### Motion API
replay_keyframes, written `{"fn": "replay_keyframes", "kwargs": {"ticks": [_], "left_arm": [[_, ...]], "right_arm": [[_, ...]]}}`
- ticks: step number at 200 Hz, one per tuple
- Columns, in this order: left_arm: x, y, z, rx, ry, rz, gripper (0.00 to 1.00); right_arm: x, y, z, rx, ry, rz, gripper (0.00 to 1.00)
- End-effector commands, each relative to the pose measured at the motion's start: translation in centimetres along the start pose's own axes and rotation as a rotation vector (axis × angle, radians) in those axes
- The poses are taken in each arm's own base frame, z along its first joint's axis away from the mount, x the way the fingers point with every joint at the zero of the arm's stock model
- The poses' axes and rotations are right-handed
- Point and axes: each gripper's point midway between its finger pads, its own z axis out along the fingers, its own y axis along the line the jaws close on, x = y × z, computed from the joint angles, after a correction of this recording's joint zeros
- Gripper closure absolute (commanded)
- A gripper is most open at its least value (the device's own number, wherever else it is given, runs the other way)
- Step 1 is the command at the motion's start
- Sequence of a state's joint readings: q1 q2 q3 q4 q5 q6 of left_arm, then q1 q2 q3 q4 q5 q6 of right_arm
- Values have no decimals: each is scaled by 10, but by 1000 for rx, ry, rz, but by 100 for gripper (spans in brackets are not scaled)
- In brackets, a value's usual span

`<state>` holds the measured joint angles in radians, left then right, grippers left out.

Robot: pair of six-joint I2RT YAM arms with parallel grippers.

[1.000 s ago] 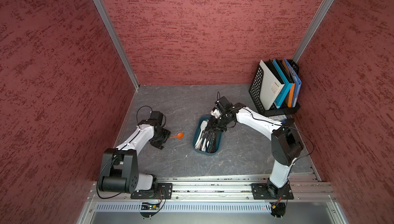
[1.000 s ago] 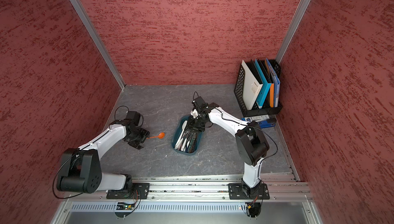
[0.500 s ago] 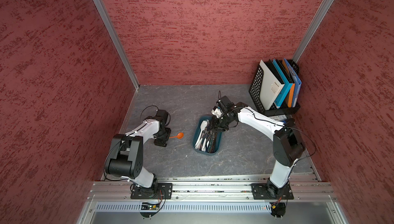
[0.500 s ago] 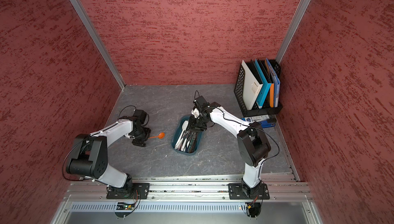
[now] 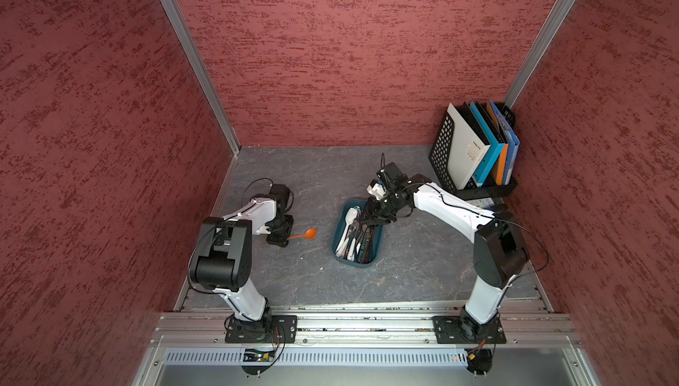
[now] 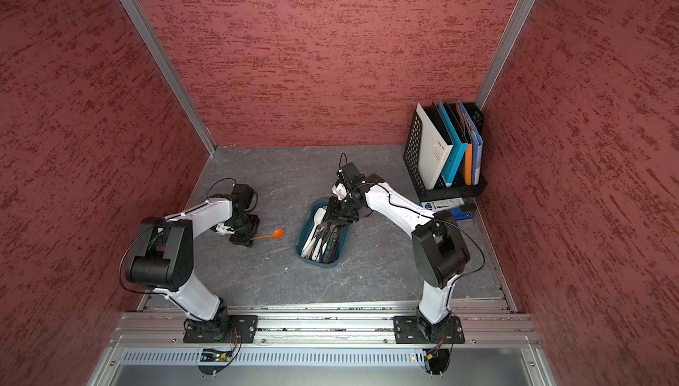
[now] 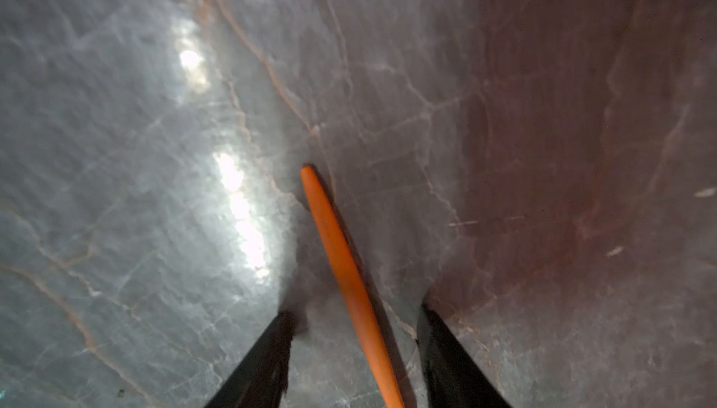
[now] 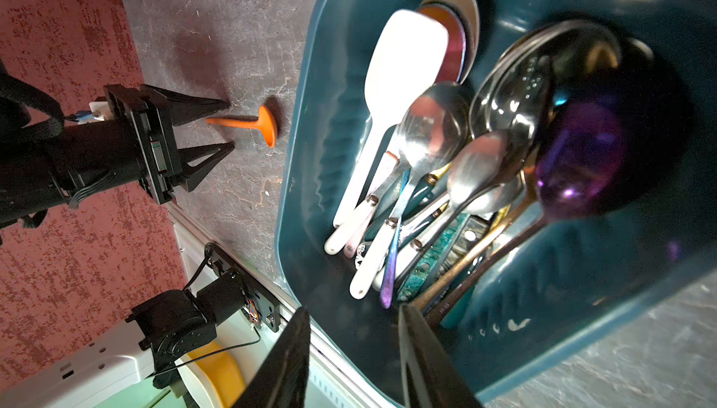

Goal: Put the spoon into the storage box
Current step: Pick up the spoon from the center of the board.

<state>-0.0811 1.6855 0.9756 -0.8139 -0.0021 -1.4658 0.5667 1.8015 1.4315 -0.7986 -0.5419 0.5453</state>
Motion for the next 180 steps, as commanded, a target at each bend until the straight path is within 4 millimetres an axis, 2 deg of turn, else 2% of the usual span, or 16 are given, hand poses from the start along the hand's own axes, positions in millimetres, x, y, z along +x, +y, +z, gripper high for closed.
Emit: {"fn": "replay_keyframes", "kwargs": {"ticks": [1, 29, 51, 87, 130, 180], "left_arm": [[2, -3, 10, -14, 23, -7, 52], [8, 6, 20, -42, 62, -27, 63], [12, 15, 28, -60, 80, -50, 76], [19, 16, 34, -38, 119, -89, 88], [34, 12, 29, 28, 158, -161, 91], [56, -5, 5, 128, 187, -183, 93]], "right_arm": [[-4, 1, -1, -9, -9, -6, 60], [-6, 2, -2, -9, -10, -3, 60], [-8, 2, -2, -9, -13, 1, 60], [-8, 1, 0, -10, -8, 11, 60], [-18, 9, 0, -55, -58, 48, 60], [-26, 19, 4, -115, -80, 77, 61]]}}
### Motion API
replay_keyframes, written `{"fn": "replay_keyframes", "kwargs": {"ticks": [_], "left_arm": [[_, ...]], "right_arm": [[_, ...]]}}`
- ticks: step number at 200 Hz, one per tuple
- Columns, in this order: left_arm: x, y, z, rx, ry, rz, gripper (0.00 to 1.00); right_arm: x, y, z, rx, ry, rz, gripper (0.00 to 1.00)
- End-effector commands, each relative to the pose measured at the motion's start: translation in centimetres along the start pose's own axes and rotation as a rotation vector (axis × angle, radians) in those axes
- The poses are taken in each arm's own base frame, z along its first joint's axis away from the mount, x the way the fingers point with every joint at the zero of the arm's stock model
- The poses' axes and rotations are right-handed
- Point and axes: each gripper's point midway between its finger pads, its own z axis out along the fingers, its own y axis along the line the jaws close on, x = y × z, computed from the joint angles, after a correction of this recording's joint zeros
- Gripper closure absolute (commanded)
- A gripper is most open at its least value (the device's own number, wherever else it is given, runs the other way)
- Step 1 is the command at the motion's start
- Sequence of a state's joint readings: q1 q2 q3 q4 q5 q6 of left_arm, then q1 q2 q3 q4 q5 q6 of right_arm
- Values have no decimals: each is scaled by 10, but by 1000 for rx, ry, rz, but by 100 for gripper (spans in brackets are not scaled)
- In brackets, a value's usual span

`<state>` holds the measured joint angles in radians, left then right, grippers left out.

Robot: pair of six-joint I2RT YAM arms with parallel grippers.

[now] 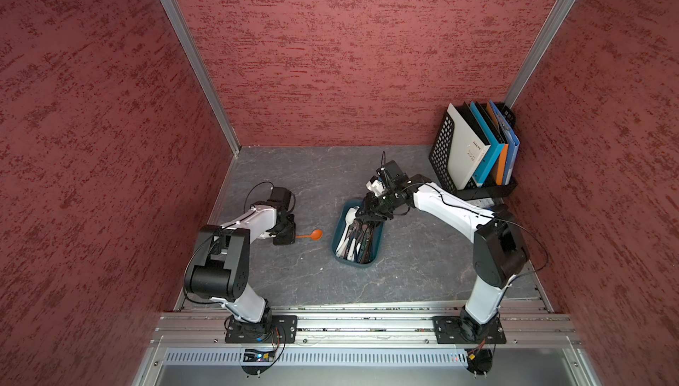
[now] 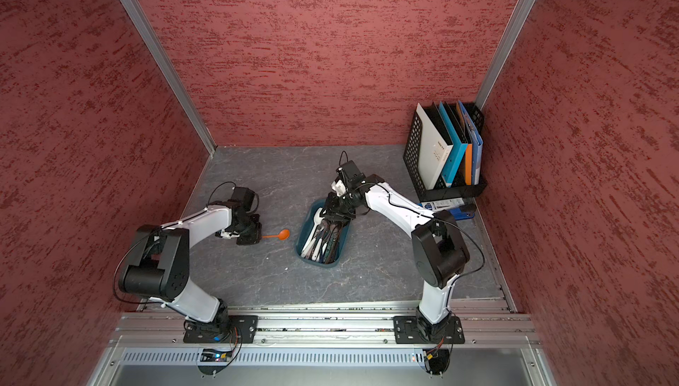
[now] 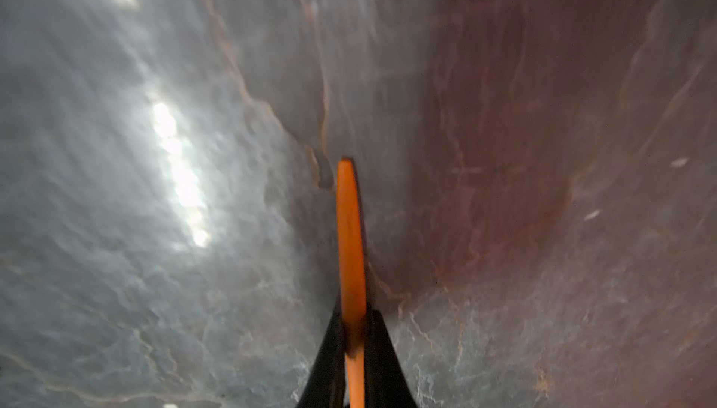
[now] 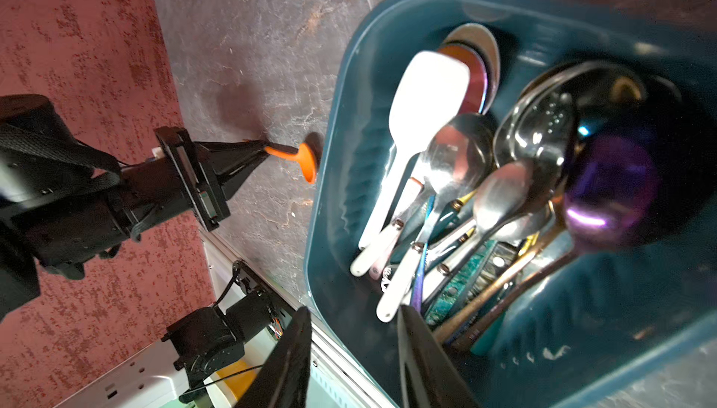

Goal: Put the spoon into the storage box
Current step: Pick up the spoon from the center of the board.

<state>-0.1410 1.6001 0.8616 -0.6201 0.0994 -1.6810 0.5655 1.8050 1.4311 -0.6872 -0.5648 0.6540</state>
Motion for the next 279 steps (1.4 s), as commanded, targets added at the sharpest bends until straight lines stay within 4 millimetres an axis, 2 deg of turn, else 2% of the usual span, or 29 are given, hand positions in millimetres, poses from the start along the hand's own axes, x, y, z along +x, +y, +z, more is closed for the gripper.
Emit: {"fn": "replay_keyframes", "kwargs": {"ticks": [1, 30, 98, 123, 140, 187, 205, 247, 279], "left_arm": [[19, 13, 6, -25, 60, -44, 93], [31, 8, -2, 12, 81, -55, 94], [23, 7, -26, 95, 70, -122, 95], [29, -3, -34, 136, 88, -136, 95], [36, -11, -41, 157, 95, -136, 95], [61, -33, -59, 219, 129, -123, 95], [70, -44, -64, 243, 136, -120, 95], [97, -68, -67, 269, 173, -116, 94], [121, -84, -67, 275, 201, -97, 94]], "right_arm": [[-8, 3, 4, -42, -22, 24, 61], [-10, 4, 6, -66, -37, 27, 61], [-12, 13, 12, -77, -54, 0, 60], [-14, 28, 14, -110, -97, -81, 60], [-16, 27, 16, -120, -165, -101, 57], [-24, 26, -1, -134, -329, -147, 54], [-29, 34, -11, -186, -398, -166, 53], [-28, 46, -24, -309, -517, -212, 49], [-36, 38, -45, -260, -654, -307, 46]]}}
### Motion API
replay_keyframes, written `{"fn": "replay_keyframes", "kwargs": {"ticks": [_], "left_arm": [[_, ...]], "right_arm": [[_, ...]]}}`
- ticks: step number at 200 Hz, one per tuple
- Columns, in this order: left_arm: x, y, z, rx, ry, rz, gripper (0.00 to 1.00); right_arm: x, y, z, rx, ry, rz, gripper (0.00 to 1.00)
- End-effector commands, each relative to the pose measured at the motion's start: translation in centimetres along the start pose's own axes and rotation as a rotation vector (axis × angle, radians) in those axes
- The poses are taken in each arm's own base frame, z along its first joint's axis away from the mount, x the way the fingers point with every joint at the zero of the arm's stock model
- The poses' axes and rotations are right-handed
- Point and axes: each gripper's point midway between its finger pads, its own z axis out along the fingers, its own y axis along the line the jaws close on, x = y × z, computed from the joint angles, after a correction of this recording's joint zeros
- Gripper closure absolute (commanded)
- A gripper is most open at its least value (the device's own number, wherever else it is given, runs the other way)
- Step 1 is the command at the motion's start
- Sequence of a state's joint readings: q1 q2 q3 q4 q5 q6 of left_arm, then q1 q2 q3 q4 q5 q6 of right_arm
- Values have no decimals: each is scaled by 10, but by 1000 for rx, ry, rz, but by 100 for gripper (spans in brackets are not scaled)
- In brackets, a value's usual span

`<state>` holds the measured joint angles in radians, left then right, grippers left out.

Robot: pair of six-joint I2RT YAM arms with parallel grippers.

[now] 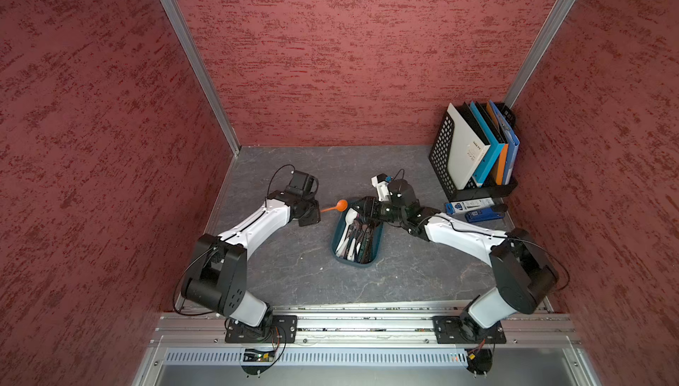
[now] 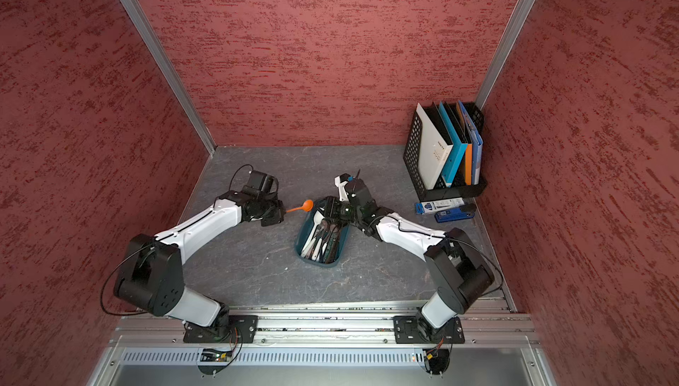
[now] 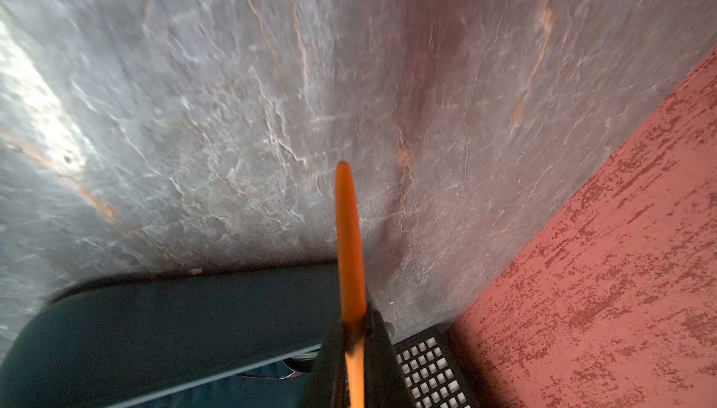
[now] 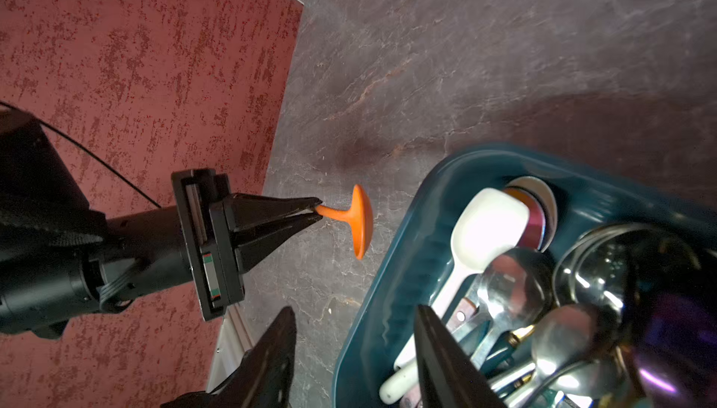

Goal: Put the spoon into the storage box
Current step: Pick up the spoon from the center of the board, then place the spoon in the storage box.

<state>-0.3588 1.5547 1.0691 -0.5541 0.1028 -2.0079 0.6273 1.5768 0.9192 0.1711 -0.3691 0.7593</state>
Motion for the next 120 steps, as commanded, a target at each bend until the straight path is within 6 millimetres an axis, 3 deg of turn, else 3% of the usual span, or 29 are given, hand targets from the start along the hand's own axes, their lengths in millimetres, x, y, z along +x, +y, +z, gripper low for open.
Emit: {"fn": "replay_keyframes", "kwargs": {"ticks": [1, 36, 58, 120], "left_arm": [[18, -14, 2, 28, 20, -7, 94], [40, -31, 6, 53, 52, 8, 93], [54, -29, 8, 50, 70, 18, 93], [91, -30, 13, 58, 128, 52, 93]], "right_arm": [[-36, 21, -18, -40, -188, -129, 46], [-28, 10, -13, -102, -217, -35, 45], [-31, 2, -17, -146, -313, 37, 45], [-31, 0, -5, -159, -384, 38, 44]]}}
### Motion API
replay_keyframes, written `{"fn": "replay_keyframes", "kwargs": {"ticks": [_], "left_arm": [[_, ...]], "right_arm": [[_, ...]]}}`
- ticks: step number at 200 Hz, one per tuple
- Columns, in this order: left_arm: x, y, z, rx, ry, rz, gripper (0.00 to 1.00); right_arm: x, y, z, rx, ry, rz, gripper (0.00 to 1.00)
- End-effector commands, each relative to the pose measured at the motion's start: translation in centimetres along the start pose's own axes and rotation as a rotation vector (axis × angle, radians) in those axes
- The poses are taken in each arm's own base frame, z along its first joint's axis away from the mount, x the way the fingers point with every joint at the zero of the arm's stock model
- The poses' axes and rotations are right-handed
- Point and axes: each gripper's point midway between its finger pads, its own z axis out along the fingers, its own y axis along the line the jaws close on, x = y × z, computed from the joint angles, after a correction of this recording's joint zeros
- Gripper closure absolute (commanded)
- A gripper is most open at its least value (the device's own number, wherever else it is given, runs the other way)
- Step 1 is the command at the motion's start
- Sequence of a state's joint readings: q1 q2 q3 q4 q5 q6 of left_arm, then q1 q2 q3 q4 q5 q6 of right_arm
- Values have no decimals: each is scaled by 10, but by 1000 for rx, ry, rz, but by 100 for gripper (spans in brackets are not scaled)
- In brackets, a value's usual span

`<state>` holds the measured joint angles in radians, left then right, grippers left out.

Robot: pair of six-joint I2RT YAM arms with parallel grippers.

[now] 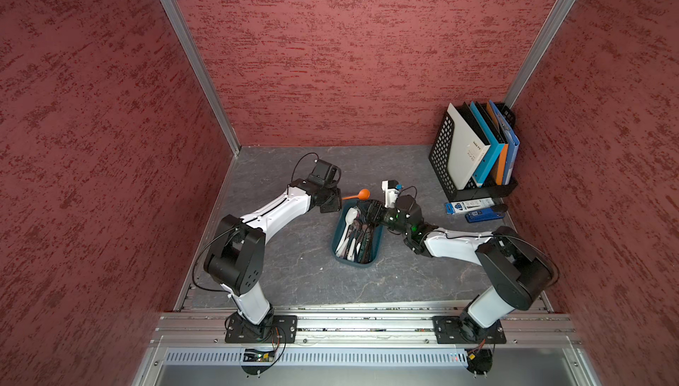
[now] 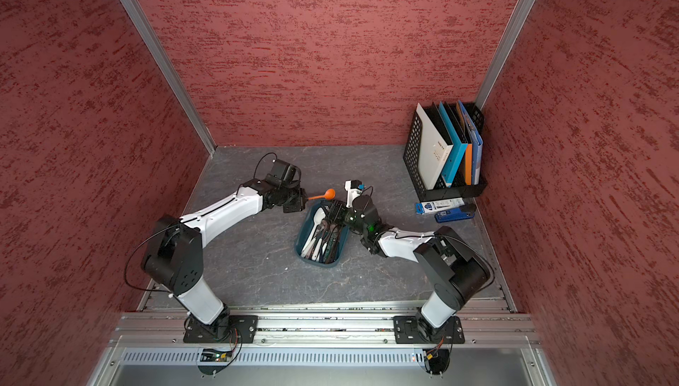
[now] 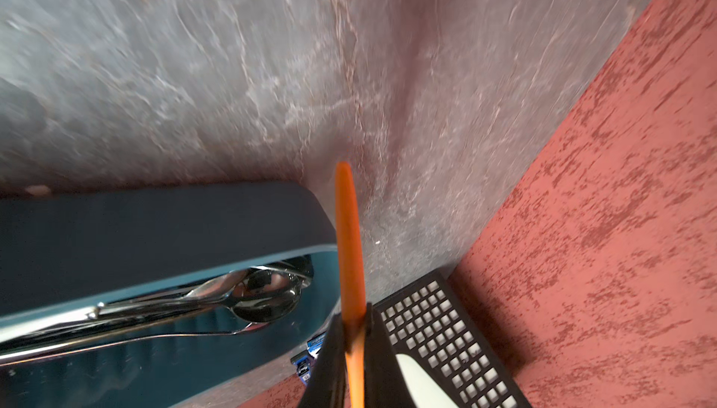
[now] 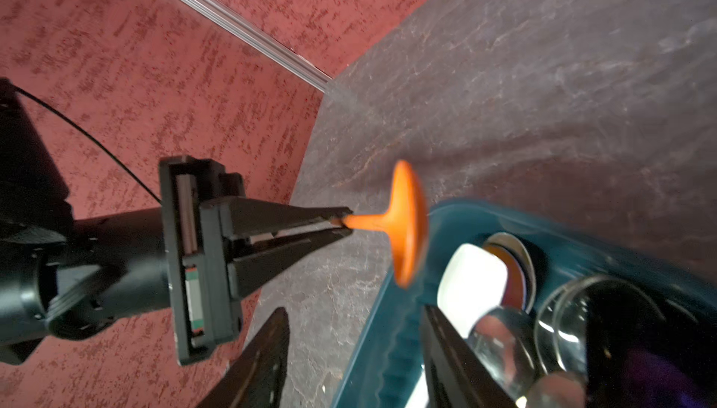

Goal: Put the spoon into the storage box
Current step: Place the spoon in the storage box.

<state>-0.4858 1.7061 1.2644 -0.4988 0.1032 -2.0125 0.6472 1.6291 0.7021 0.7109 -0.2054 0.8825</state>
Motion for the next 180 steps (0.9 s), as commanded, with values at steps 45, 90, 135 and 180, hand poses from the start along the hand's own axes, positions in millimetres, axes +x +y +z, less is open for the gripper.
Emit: {"fn": "replay_keyframes", "kwargs": {"ticks": [45, 90, 135, 180], "left_arm": [[35, -9, 0, 25, 48, -32, 93], [45, -4, 1, 15, 62, -19, 93], [51, 0, -1, 13, 76, -6, 93], [60, 14, -5, -7, 99, 13, 93]], "right_arm": [[-17, 3, 11, -35, -127, 26, 44], [-28, -11, 5, 2, -238, 75, 45], [-30, -15, 9, 3, -255, 82, 48], [-32, -17, 7, 12, -275, 91, 71]]}}
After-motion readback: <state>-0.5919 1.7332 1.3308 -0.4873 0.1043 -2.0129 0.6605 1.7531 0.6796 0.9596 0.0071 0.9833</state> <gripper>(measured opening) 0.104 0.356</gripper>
